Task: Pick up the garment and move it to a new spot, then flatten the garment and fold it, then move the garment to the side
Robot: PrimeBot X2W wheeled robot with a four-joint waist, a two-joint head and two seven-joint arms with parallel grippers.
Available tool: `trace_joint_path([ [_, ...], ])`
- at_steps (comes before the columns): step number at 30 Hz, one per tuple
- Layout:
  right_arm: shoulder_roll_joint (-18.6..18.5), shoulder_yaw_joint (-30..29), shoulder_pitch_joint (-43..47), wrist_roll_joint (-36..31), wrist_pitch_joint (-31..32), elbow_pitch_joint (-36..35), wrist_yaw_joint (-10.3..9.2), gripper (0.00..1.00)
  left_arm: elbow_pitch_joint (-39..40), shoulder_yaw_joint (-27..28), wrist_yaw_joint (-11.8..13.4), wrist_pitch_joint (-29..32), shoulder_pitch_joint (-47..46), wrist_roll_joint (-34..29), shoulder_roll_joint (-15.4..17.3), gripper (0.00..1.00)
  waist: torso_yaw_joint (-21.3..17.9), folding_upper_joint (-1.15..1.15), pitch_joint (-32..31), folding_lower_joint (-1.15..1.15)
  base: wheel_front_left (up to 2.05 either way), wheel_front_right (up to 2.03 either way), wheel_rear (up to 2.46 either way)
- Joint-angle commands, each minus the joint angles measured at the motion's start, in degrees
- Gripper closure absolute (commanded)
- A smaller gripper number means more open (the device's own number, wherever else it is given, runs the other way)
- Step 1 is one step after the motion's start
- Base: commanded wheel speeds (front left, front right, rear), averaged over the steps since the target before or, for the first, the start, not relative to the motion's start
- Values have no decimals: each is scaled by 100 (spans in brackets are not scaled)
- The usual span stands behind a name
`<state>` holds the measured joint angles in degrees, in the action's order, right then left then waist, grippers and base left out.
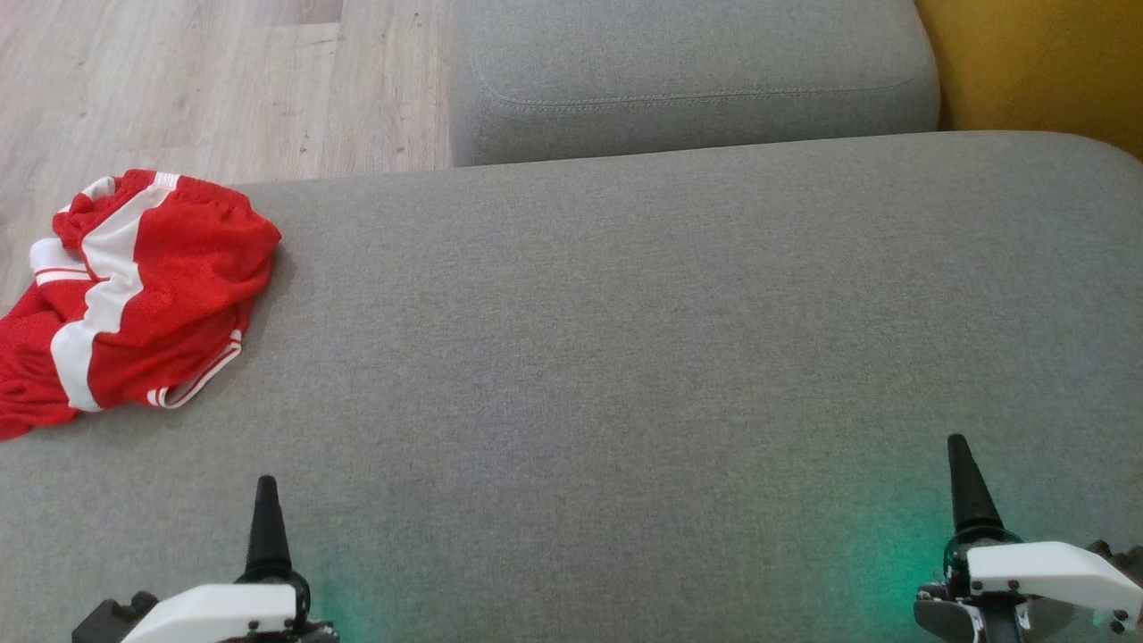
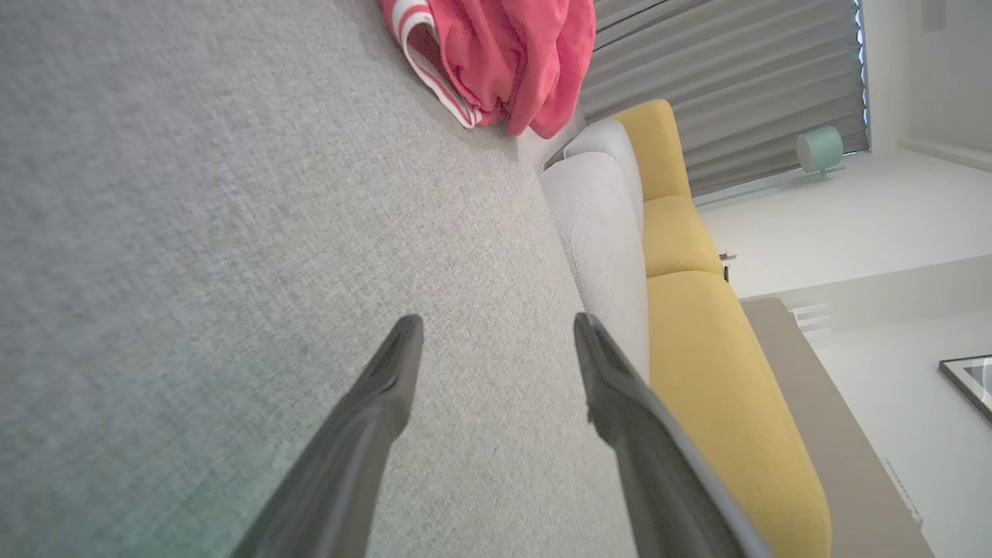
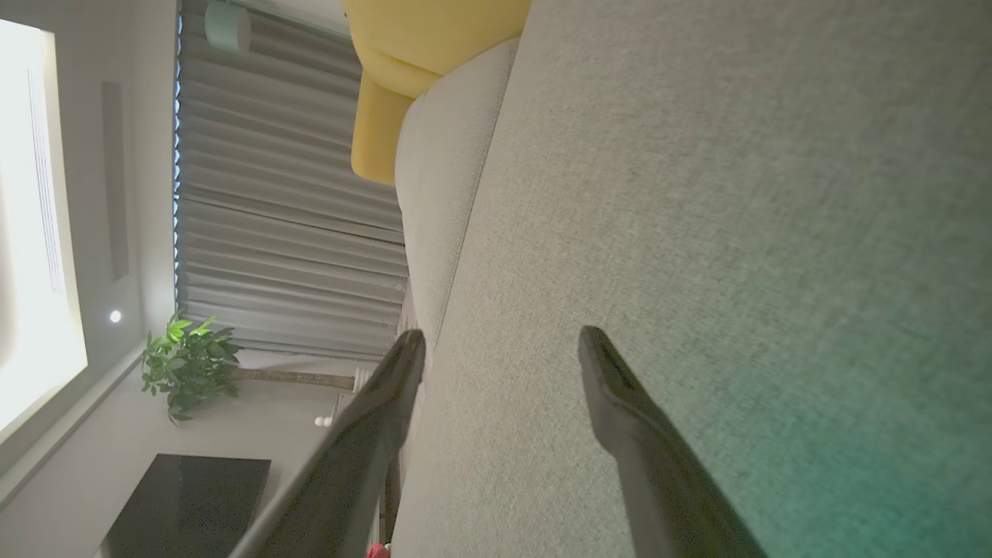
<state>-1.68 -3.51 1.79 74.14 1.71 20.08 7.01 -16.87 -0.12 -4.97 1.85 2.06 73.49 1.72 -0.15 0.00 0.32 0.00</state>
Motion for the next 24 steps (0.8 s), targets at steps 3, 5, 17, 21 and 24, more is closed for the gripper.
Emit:
trace_joint_path([
  [3, -47, 100, -260, -334, -101, -264, 13, 0, 275, -18, 60, -102, -266, -318, 49, 0, -4, 0, -5, 0, 0, 0, 0],
  [5, -49, 140, -269, -486, -135, -302, 14, 0, 316, -45, 94, -136, -268, -464, 51, 0, -8, 0, -7, 0, 0, 0, 0],
  [17, -59, 369, -309, -1442, -354, -552, 19, 0, 575, -247, 236, -357, -294, -1417, 60, 0, -37, 0, -23, 0, 0, 0, 0],
  [21, -62, 455, -322, -1732, -422, -620, 20, 0, 638, -316, 272, -426, -307, -1723, 63, 0, -40, 0, -22, 0, 0, 0, 0],
  [24, -65, 515, -326, -1945, -472, -670, 21, 0, 685, -366, 295, -477, -312, -1957, 65, 0, -44, 0, -26, 0, 0, 0, 0],
])
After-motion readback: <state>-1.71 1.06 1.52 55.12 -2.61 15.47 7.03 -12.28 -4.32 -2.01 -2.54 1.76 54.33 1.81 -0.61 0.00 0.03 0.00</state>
